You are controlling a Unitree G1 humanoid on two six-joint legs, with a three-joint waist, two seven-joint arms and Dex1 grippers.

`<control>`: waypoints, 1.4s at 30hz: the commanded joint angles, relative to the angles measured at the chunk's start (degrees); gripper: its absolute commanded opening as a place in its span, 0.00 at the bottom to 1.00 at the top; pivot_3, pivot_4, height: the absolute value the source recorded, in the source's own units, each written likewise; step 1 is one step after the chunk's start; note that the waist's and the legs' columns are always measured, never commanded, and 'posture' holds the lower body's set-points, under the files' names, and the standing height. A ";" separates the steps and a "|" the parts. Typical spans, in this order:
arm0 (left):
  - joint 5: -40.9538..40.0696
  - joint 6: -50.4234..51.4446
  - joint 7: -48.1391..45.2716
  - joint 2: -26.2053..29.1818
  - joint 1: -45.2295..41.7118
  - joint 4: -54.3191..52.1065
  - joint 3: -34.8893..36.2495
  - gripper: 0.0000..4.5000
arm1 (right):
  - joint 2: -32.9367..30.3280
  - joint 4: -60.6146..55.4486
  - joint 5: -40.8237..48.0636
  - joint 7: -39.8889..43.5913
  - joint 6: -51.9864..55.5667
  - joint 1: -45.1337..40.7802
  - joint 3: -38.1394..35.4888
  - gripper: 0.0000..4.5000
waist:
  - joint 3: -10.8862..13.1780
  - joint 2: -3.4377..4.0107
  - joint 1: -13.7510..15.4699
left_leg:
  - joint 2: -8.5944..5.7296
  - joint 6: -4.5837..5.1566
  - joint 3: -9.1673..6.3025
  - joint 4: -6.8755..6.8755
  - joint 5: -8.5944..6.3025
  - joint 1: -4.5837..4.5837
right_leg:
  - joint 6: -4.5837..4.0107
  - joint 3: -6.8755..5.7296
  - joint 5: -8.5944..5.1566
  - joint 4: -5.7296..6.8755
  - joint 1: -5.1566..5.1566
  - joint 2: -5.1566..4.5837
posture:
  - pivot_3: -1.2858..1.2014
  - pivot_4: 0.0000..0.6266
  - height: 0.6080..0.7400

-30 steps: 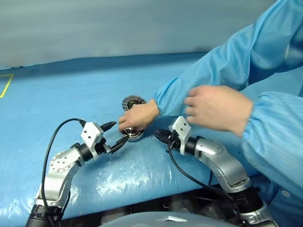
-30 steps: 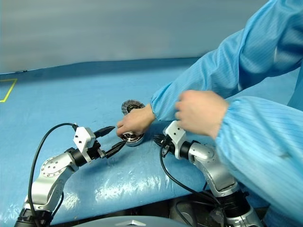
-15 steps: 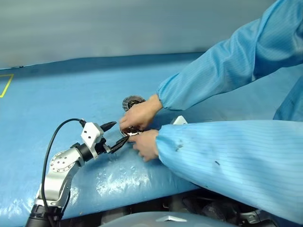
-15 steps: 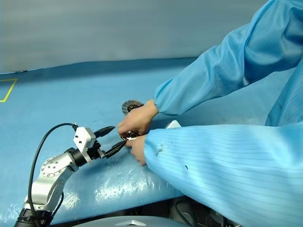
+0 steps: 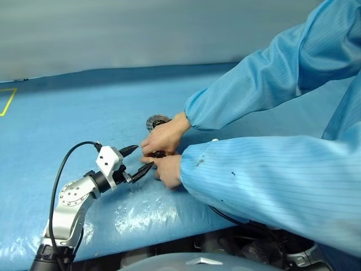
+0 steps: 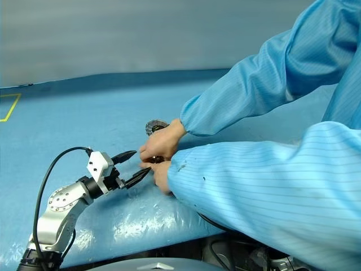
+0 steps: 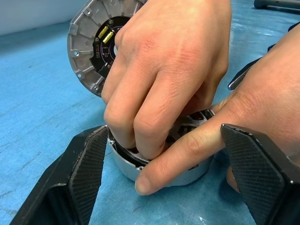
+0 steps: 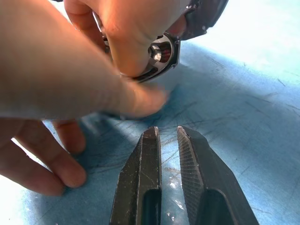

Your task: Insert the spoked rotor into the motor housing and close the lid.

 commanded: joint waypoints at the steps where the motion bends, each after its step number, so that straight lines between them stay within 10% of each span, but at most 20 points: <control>1: 0.18 -0.74 0.07 0.13 -0.01 -1.46 0.27 0.92 | -0.22 -1.53 -0.37 0.26 -1.14 -0.88 -0.10 0.15 | 0.00 0.00 0.01 | 0.00 0.00 0.00 0.00 0.00 0.00 | 0.00 0.00 0.00 0.00 0.00 0.00 | 0.52 0.24 1.00; 42: 0.81 -1.28 0.24 -0.53 -0.41 -0.86 0.22 0.92 | 0.49 -0.26 -0.75 -0.69 -1.03 -0.78 -0.88 0.15 | 0.00 0.00 -0.01 | 0.00 -0.01 0.00 0.01 0.01 0.00 | 0.01 0.01 0.01 0.01 0.00 0.02 | 0.52 0.24 1.00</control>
